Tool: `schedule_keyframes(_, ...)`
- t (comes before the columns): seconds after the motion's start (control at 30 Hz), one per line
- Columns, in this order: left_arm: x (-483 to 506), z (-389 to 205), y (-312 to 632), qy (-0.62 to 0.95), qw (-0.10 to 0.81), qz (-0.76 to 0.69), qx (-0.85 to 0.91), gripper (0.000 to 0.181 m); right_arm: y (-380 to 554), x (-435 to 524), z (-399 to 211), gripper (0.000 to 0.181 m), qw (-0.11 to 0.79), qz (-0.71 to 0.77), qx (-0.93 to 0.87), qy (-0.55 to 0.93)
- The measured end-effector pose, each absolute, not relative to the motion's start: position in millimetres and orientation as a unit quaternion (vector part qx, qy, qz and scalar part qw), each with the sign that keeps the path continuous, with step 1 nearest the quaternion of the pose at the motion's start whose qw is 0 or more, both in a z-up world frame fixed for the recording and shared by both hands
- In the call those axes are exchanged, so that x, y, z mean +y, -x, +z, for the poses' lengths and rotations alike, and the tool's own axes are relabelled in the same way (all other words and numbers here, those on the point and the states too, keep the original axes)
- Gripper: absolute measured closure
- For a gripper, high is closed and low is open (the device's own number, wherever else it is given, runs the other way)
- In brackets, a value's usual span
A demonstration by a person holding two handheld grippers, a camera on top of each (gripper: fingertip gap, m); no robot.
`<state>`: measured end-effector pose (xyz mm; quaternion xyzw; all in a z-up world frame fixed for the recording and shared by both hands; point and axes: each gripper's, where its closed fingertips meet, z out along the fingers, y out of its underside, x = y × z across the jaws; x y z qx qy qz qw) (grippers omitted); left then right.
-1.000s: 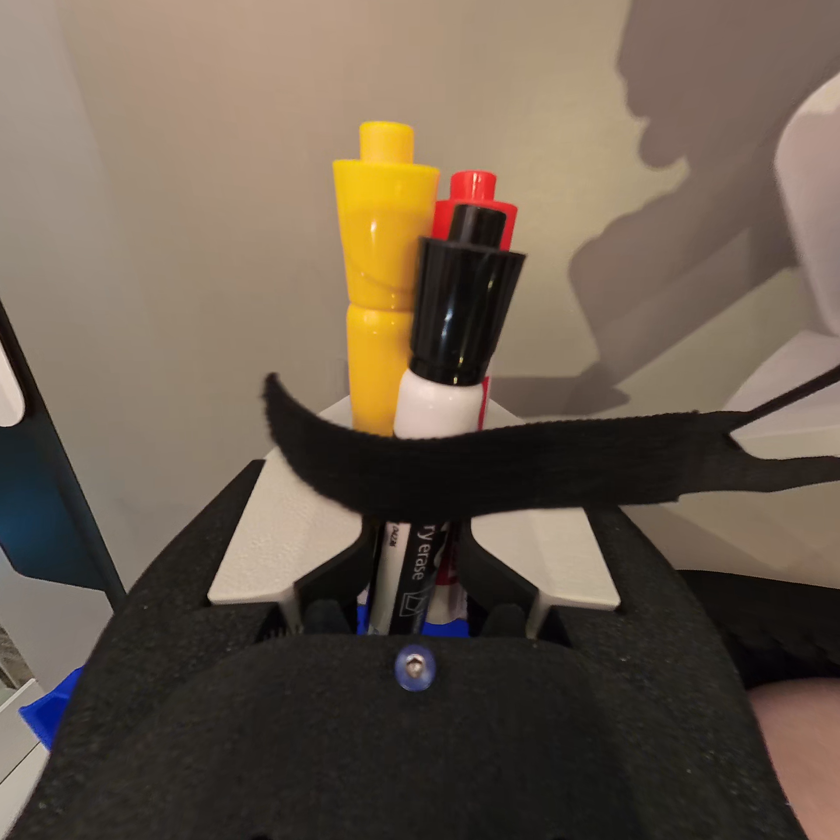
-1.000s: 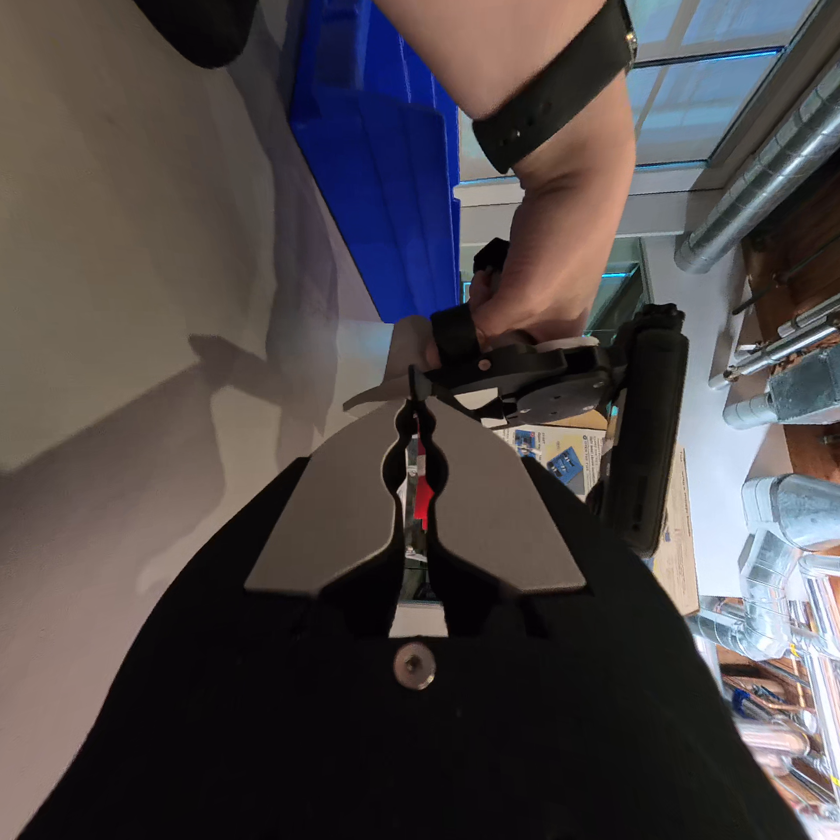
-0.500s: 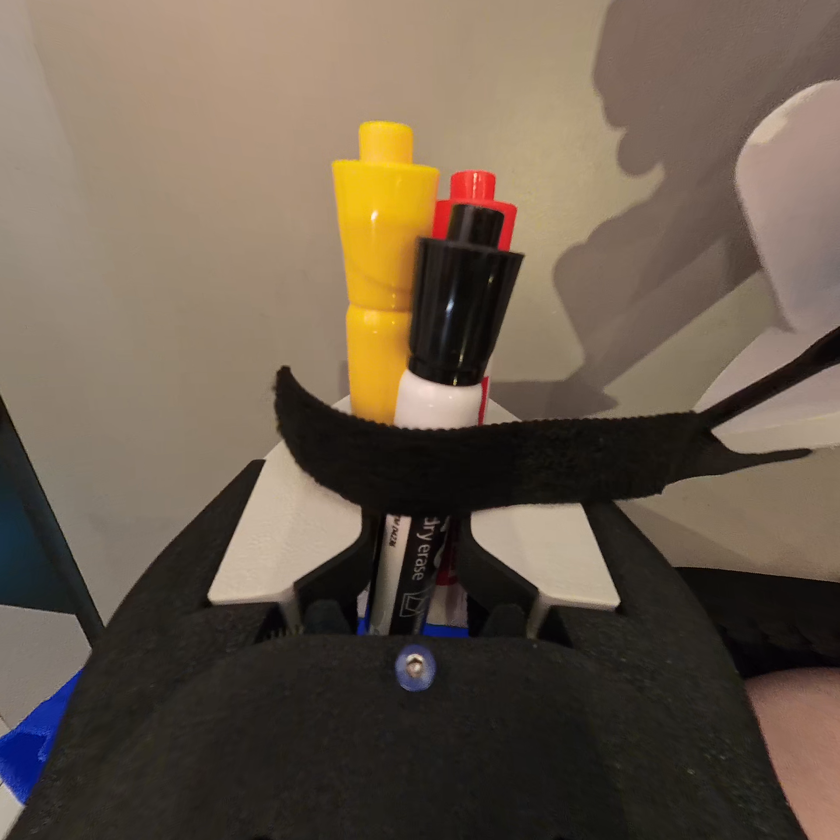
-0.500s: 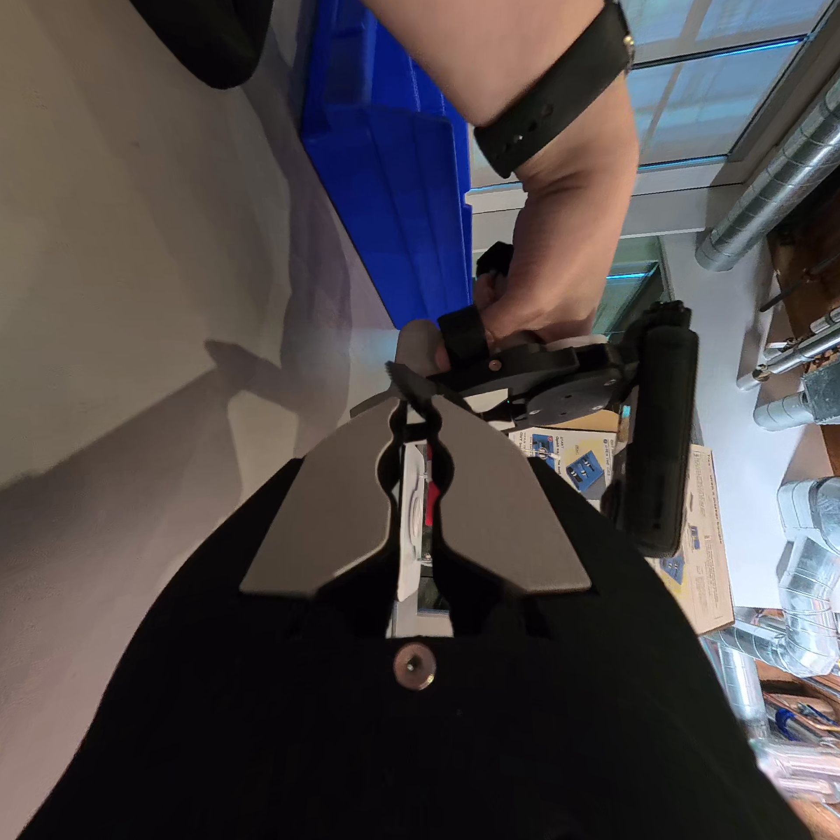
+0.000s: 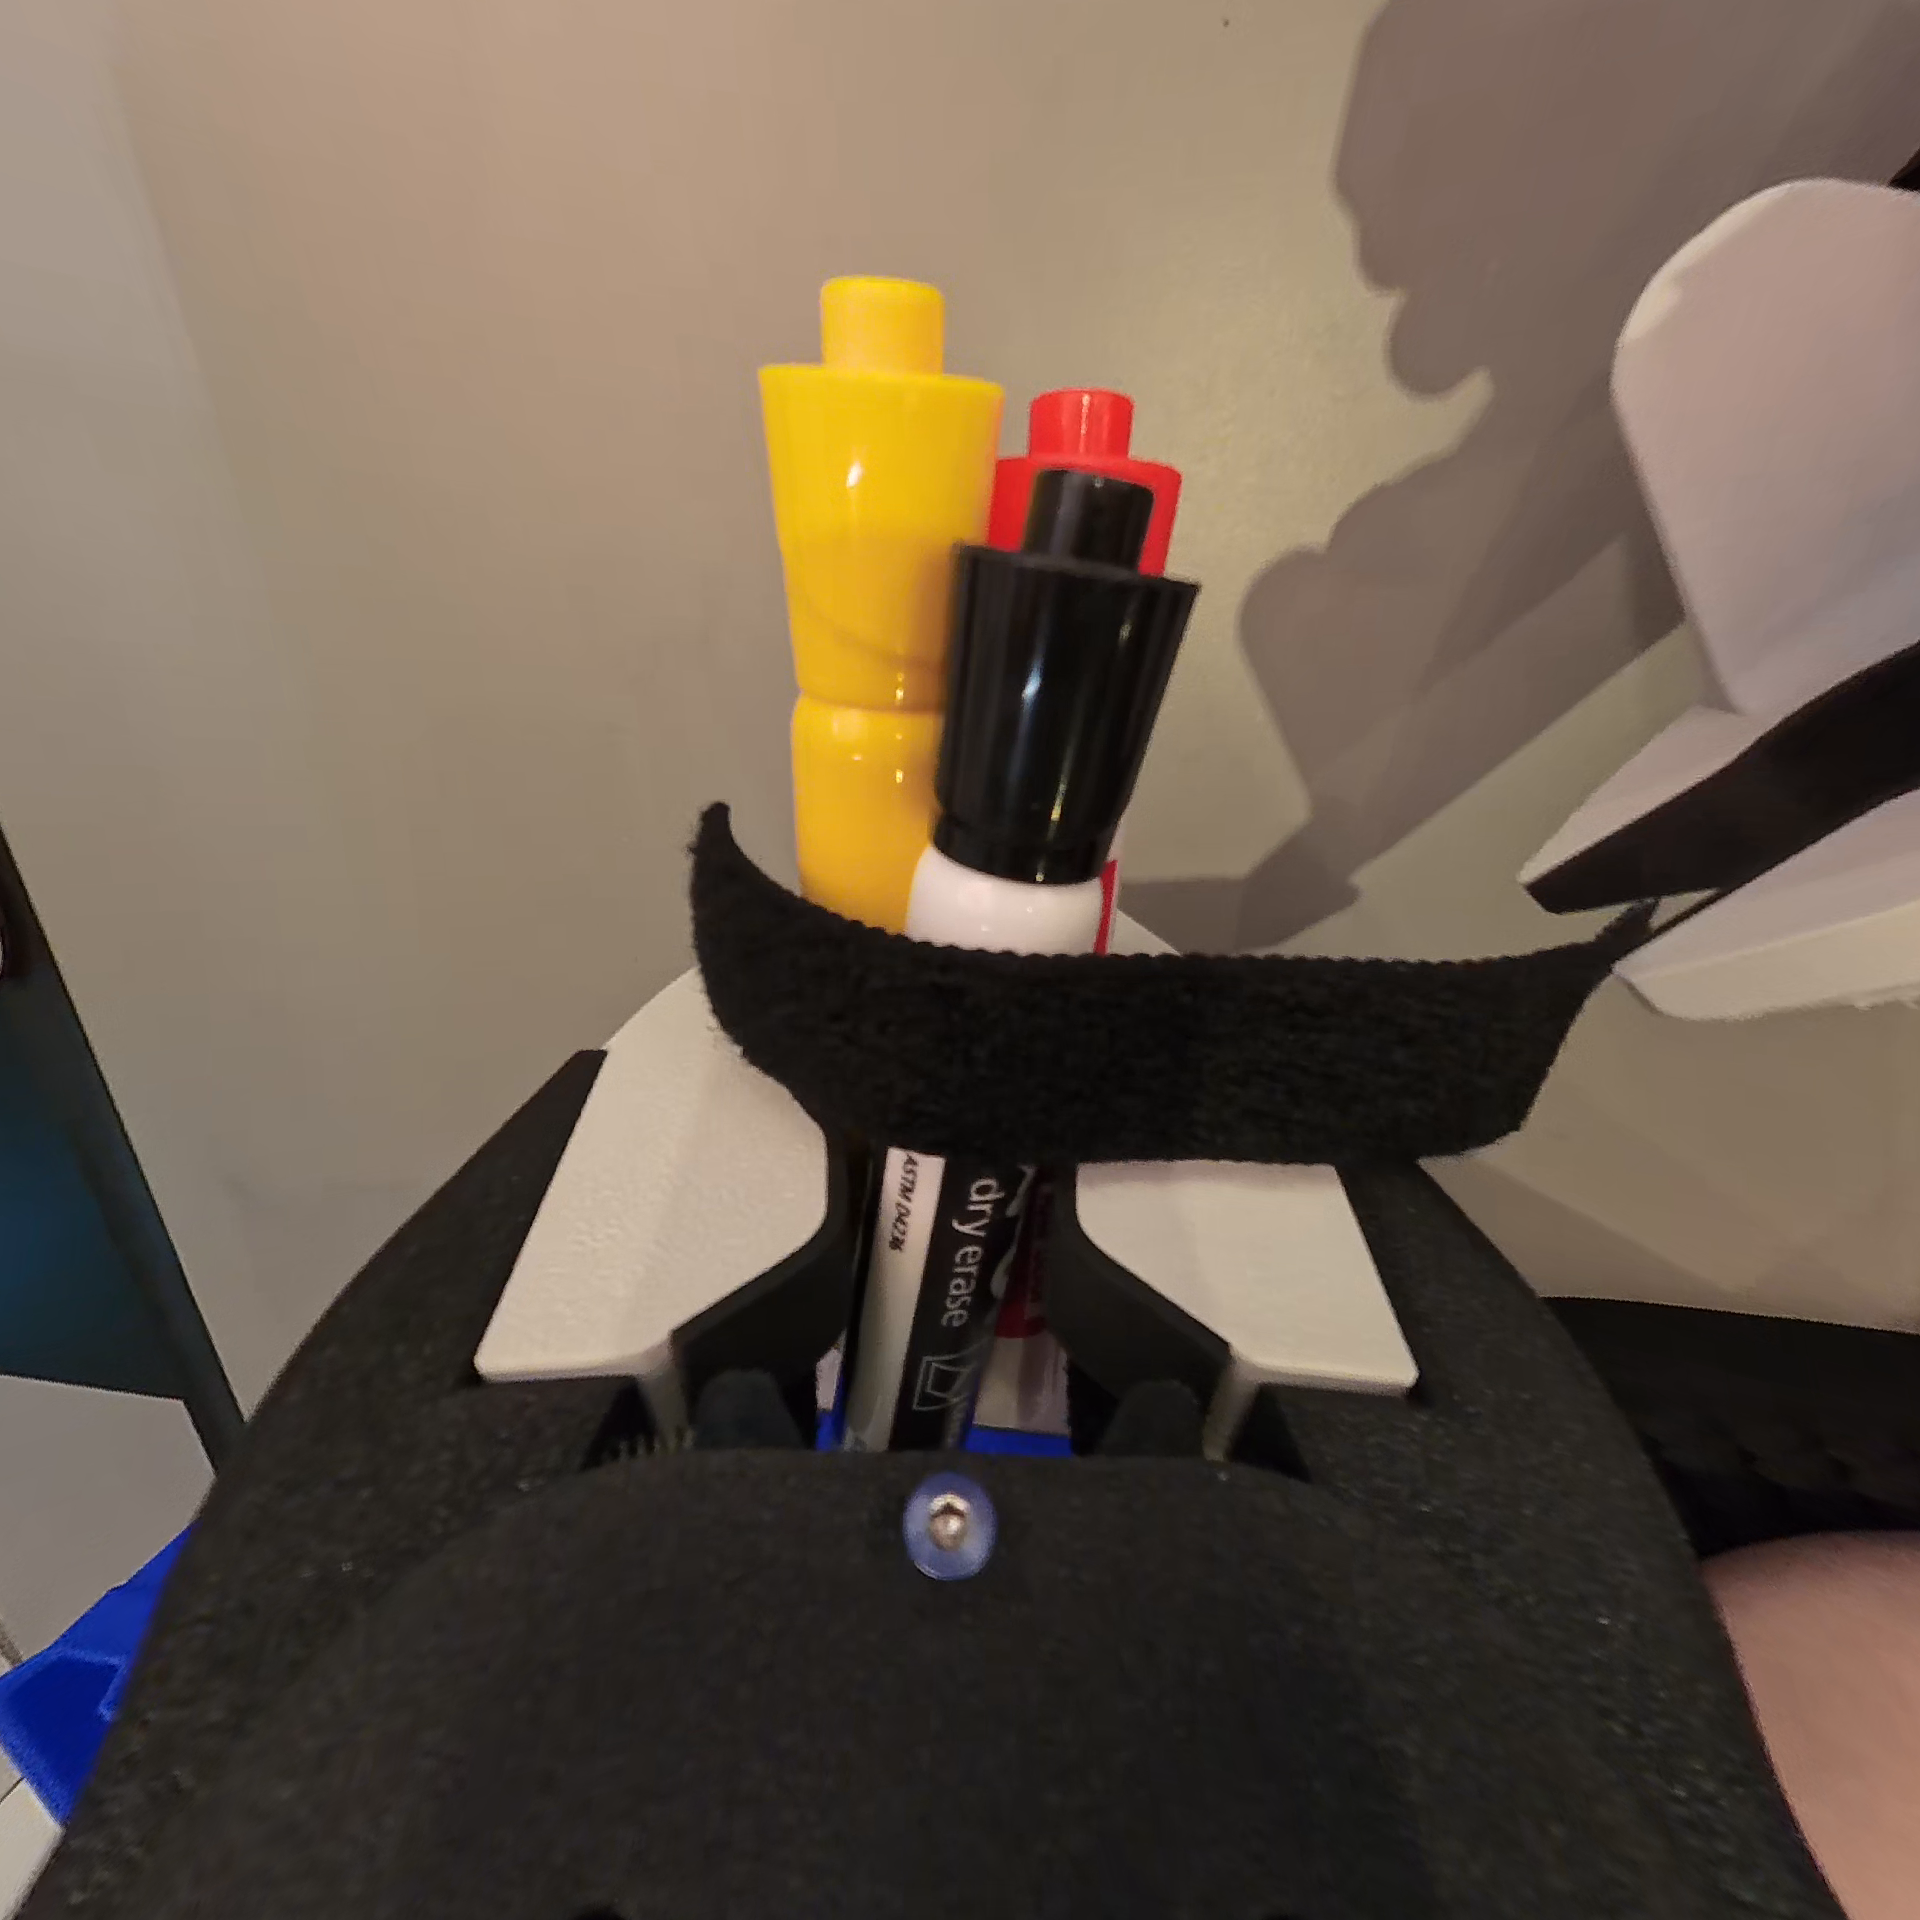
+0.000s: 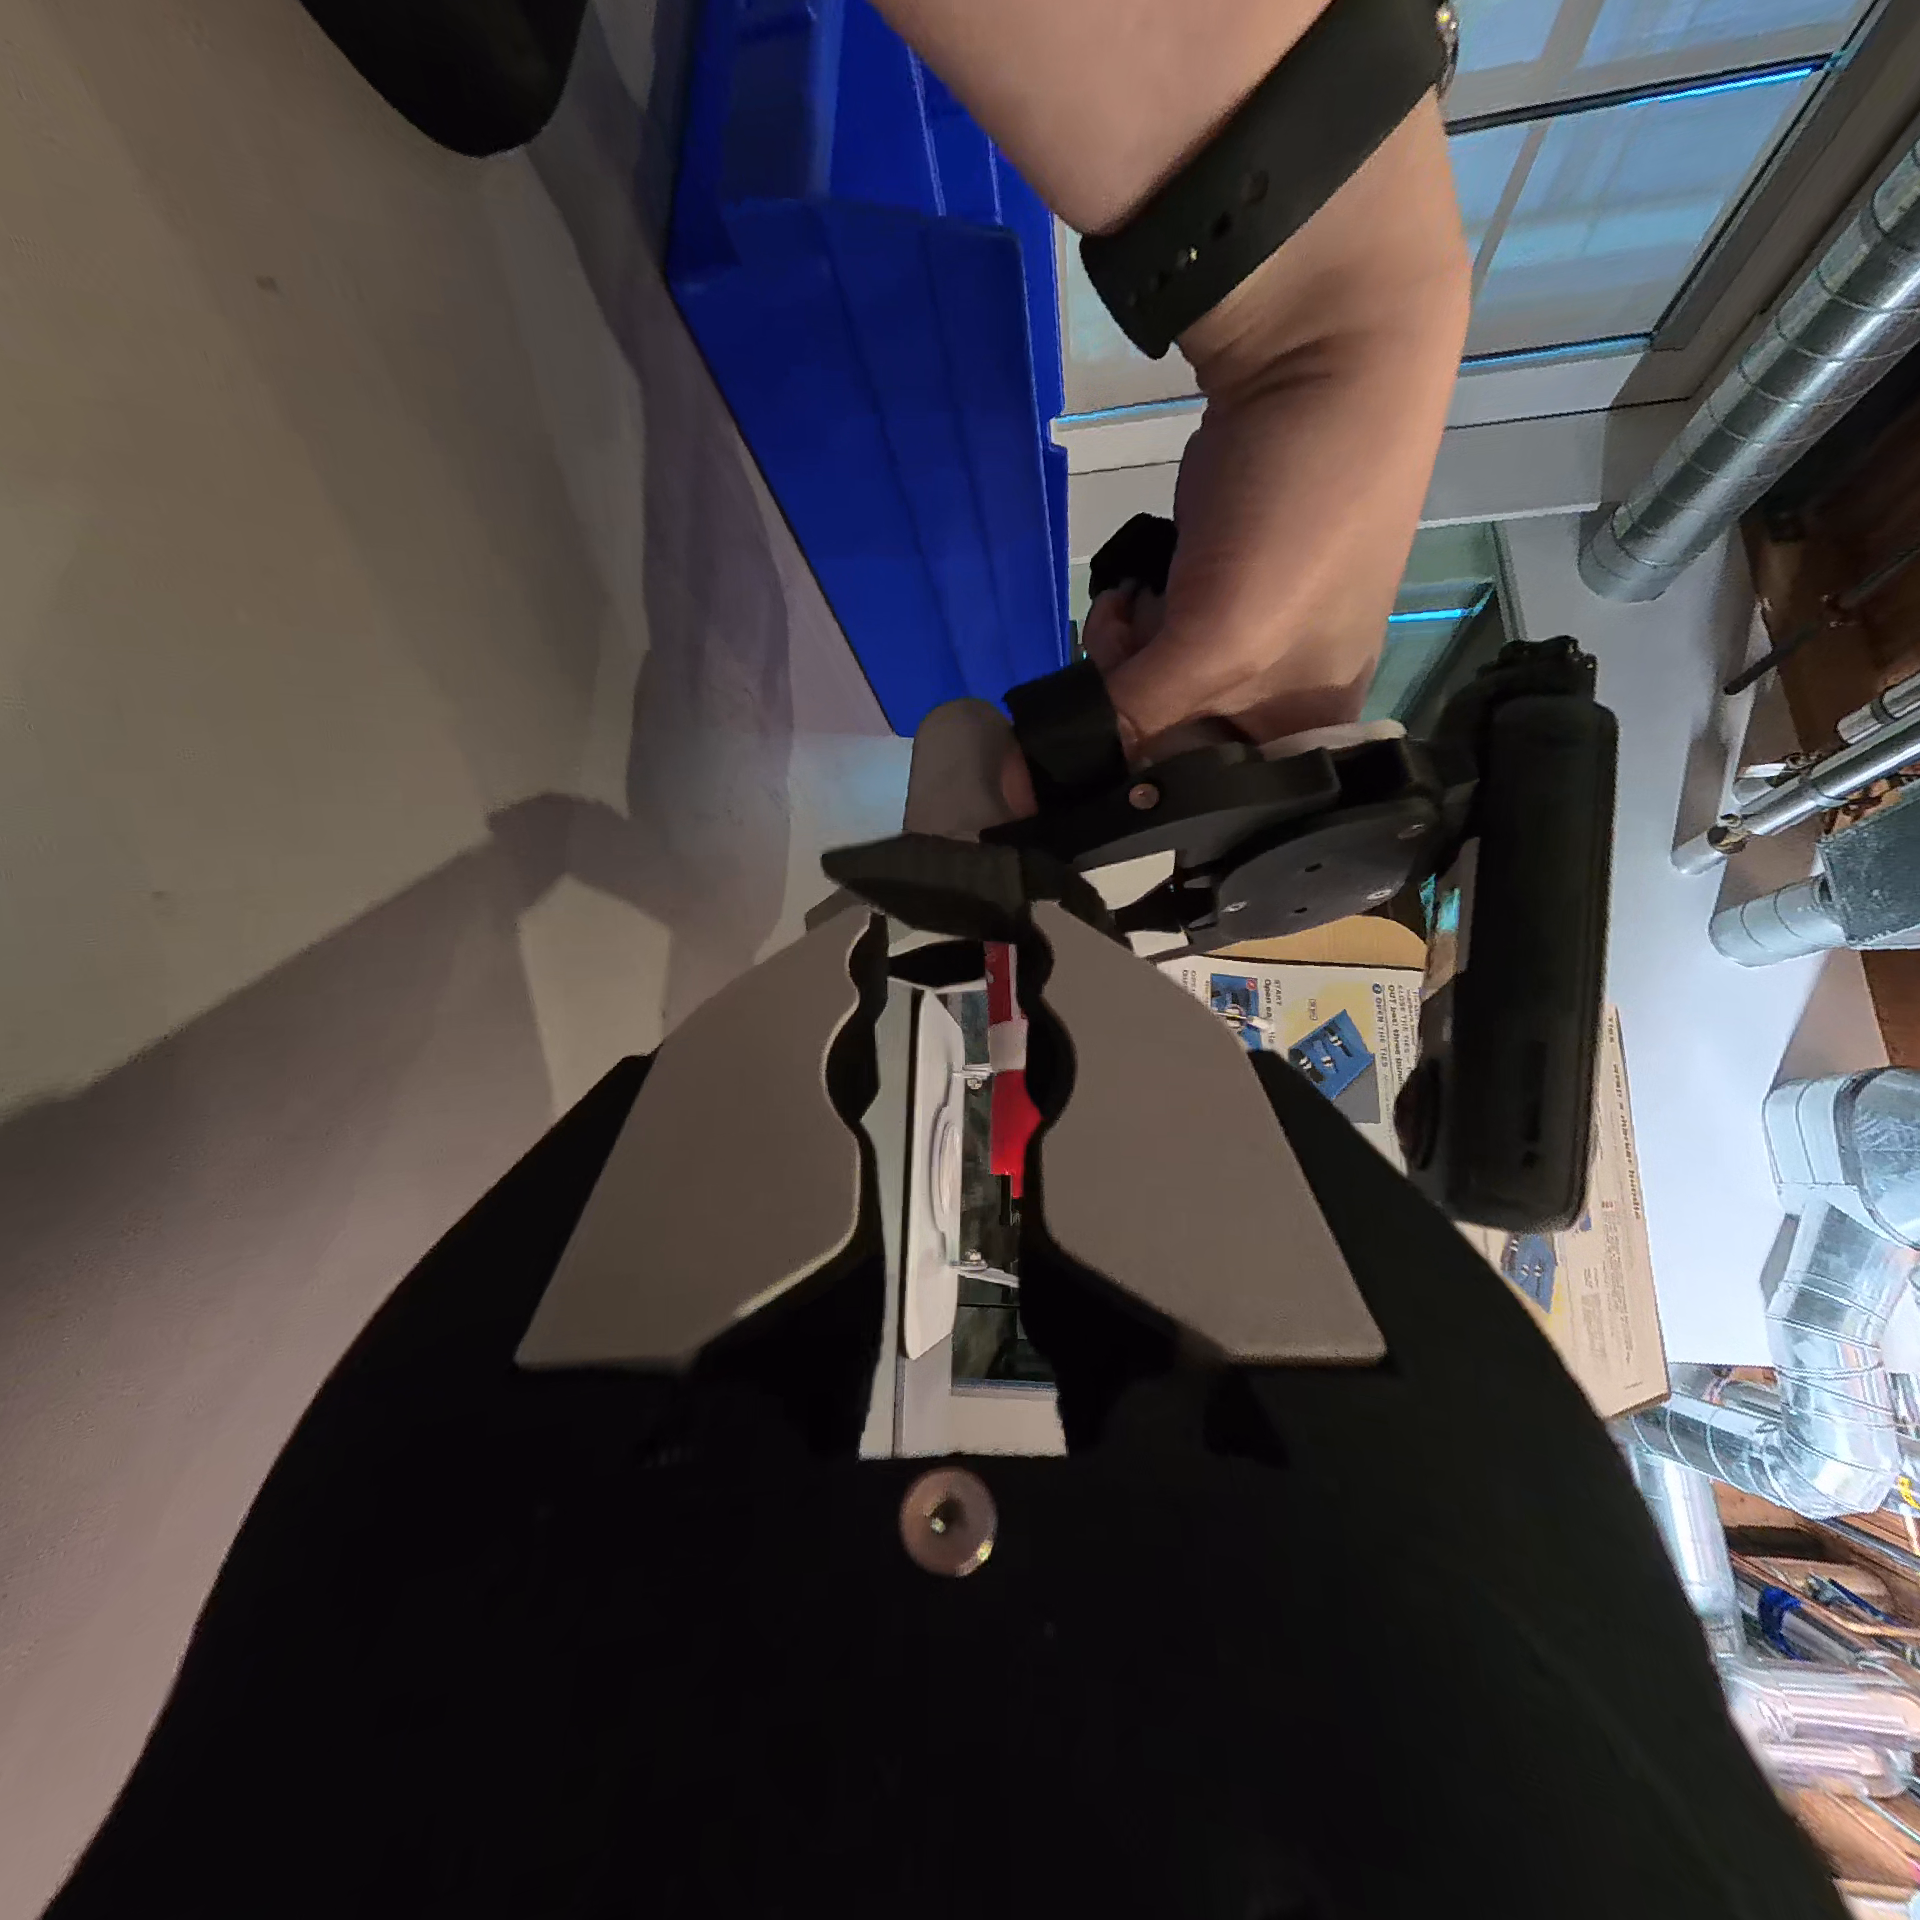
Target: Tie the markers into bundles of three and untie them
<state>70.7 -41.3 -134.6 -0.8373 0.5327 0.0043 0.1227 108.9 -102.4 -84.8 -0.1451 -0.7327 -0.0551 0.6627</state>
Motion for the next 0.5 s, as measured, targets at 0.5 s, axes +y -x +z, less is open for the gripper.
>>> schedule_keyframes(0.5,-46,-135,-73,0.837,0.116,-0.011,0.535,0.140,-109,-87,-90,0.133,0.649,-0.043,-0.735,0.192)
